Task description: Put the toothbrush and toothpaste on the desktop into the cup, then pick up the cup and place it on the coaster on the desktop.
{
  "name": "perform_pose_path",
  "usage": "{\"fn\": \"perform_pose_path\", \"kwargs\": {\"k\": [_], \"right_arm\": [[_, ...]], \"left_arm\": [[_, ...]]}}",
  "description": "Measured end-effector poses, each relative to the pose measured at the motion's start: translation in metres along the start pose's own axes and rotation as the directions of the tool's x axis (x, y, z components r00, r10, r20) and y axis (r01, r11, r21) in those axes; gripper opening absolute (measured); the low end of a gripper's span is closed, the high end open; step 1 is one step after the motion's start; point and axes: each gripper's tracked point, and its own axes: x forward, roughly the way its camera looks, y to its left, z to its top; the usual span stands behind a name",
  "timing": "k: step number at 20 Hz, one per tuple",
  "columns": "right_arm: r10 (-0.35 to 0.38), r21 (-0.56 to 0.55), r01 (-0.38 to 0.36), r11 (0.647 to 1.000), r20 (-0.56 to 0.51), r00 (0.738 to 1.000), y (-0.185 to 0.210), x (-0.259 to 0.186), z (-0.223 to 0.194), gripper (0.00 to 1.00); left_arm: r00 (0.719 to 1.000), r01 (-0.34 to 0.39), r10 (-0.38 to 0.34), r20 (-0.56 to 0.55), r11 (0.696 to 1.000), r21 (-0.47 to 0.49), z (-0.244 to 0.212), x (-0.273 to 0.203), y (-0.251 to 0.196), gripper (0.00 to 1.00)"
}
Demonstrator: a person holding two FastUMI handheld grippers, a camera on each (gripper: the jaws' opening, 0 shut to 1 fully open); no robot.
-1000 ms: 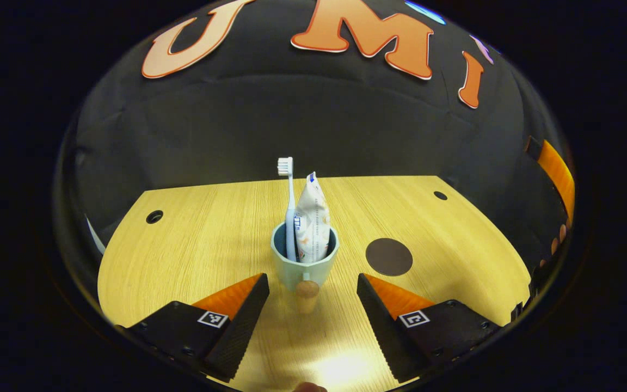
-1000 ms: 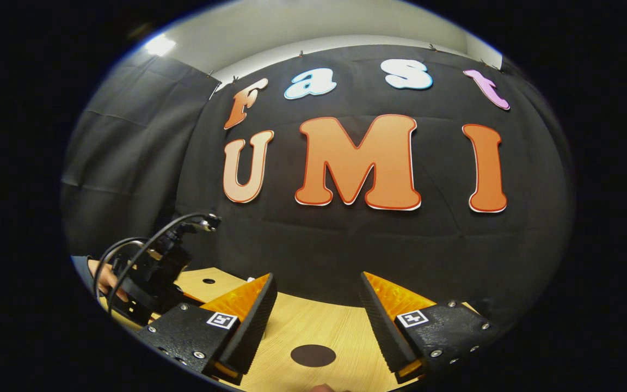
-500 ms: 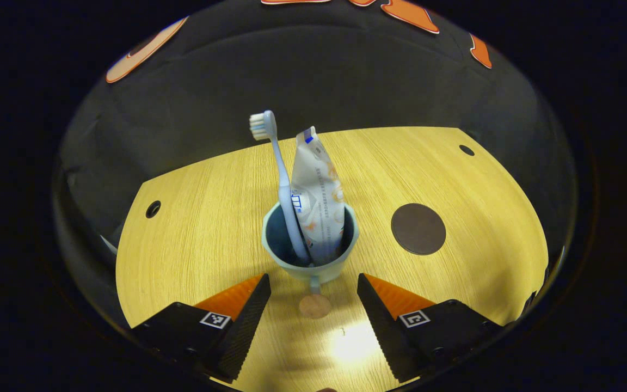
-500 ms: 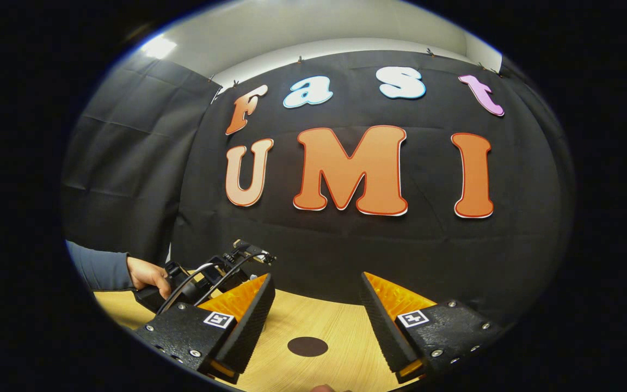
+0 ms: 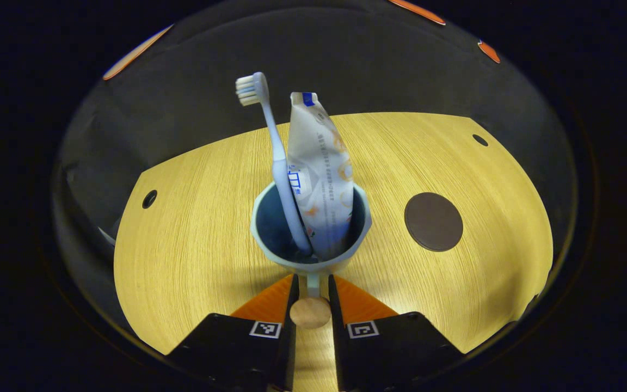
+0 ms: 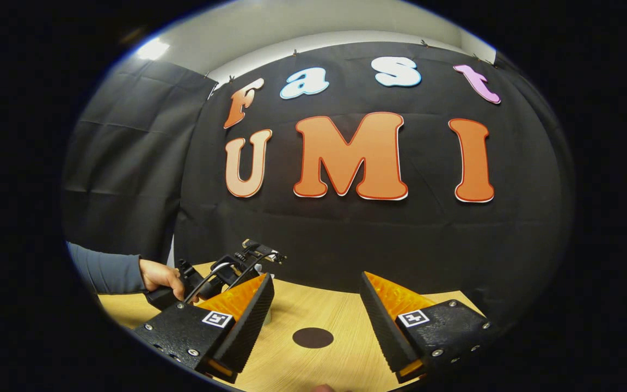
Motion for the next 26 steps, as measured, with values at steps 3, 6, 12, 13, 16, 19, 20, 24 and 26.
{"fn": "perform_pose_path", "kwargs": {"k": [3, 6, 12, 13, 16, 19, 20, 24, 26], "right_arm": [[-0.008, 0.009, 0.008, 1.000, -0.010, 1.000, -0.002, -0.001, -0.005, 0.95], [-0.034, 0.026, 0.034, 0.999, -0.010, 0.999, -0.011, -0.006, -0.008, 0.92], [-0.067, 0.061, 0.068, 0.996, -0.016, 0.998, -0.027, -0.011, -0.014, 0.95], [-0.072, 0.064, 0.073, 0.995, -0.016, 0.997, -0.029, -0.014, -0.014, 0.95], [-0.094, 0.074, 0.096, 0.993, -0.027, 0.995, -0.038, -0.022, -0.016, 0.95], [-0.114, 0.075, 0.115, 0.991, -0.022, 0.993, -0.044, -0.024, -0.013, 0.95], [-0.121, 0.075, 0.122, 0.990, -0.022, 0.992, -0.047, -0.026, -0.013, 0.95], [-0.140, 0.088, 0.142, 0.986, -0.034, 0.990, -0.058, -0.038, -0.018, 0.95], [-0.146, 0.093, 0.150, 0.984, -0.048, 0.988, -0.062, -0.039, -0.024, 0.95]], "left_arm": [[1.000, 0.013, -0.012, 0.004, 1.000, -0.022, -0.002, 0.000, 0.001, 0.22], [0.999, 0.038, -0.036, 0.037, 0.997, -0.069, -0.002, -0.001, -0.001, 0.21], [0.996, 0.047, -0.041, 0.073, 0.995, -0.088, 0.001, -0.003, -0.003, 0.23], [0.996, 0.049, -0.043, 0.079, 0.996, -0.077, 0.002, -0.005, -0.004, 0.21], [0.992, 0.073, -0.068, 0.108, 0.996, -0.050, 0.005, -0.003, -0.007, 0.20], [0.988, 0.094, -0.092, 0.127, 0.995, -0.016, 0.007, -0.005, -0.007, 0.20], [0.985, 0.100, -0.099, 0.138, 0.995, 0.001, 0.012, -0.009, -0.008, 0.20], [0.986, 0.071, -0.077, 0.149, 0.996, 0.045, 0.019, -0.014, -0.014, 0.18], [0.991, 0.079, -0.079, 0.105, 0.997, 0.011, 0.011, -0.011, -0.011, 0.18]]}}
